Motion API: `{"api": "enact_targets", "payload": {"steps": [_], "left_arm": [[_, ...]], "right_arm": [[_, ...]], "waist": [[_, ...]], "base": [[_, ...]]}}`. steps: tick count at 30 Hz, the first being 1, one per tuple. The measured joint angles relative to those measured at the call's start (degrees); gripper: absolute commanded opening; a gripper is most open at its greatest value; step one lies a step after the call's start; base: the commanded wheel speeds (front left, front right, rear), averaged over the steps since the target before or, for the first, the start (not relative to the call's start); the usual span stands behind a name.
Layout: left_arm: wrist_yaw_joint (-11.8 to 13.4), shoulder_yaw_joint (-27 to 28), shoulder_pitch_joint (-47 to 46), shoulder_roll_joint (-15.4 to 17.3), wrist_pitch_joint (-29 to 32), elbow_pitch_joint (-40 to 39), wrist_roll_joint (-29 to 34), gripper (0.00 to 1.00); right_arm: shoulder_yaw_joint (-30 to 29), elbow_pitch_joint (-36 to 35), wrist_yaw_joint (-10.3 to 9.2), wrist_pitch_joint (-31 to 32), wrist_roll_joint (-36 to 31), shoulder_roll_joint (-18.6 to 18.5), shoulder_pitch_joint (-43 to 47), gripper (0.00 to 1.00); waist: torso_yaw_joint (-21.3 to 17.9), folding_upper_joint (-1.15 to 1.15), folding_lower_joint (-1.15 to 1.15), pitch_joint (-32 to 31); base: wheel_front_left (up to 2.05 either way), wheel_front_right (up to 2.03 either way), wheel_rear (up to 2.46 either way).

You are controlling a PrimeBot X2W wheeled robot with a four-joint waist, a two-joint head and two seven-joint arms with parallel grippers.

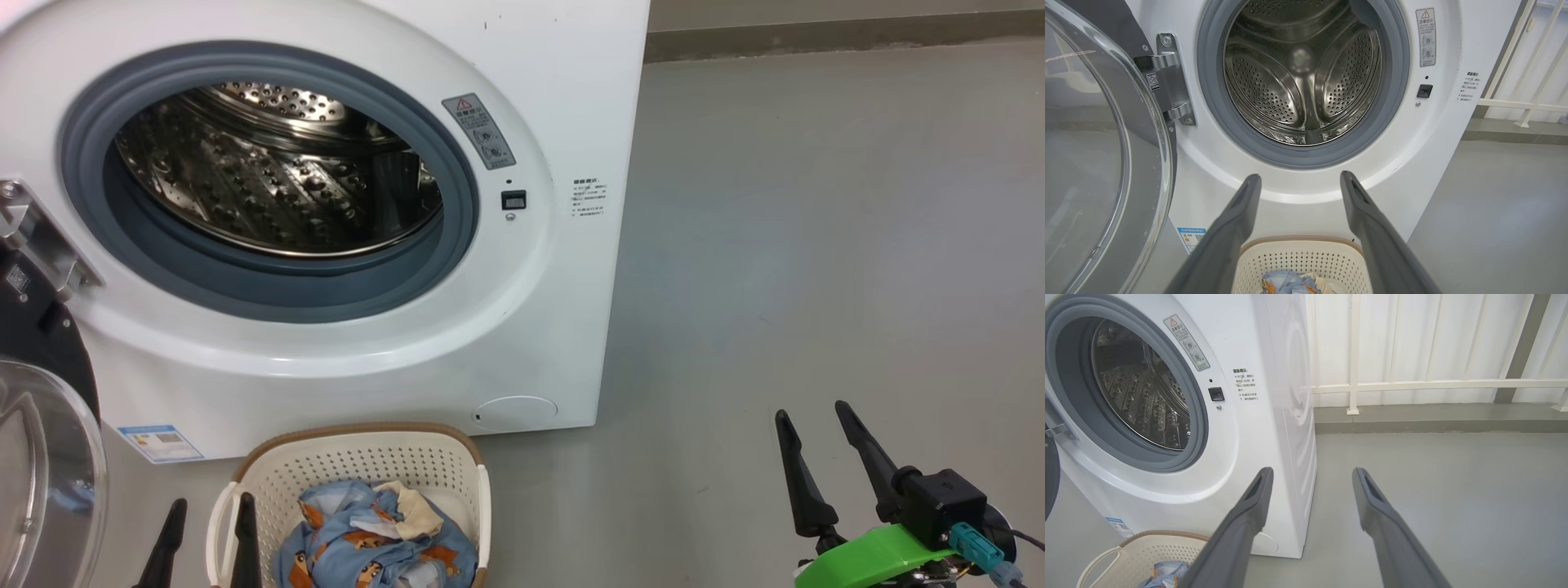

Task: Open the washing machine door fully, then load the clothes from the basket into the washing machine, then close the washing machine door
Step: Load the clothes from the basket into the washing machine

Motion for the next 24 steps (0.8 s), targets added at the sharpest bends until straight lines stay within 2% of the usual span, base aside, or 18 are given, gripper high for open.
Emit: {"api": "enact_targets", "payload": {"steps": [24], "left_arm": [[0.00, -1.21, 0.01, 0.01, 0.00, 0.53, -0.32, 1.00]], "right_arm": [[0.10, 0.58, 0.00, 0.00, 0.09, 0.00, 0.00, 1.00]], "waist": [[-0.16, 0.00, 0.00, 0.32]], "base": [[0.00, 0.00, 0.00]]}}
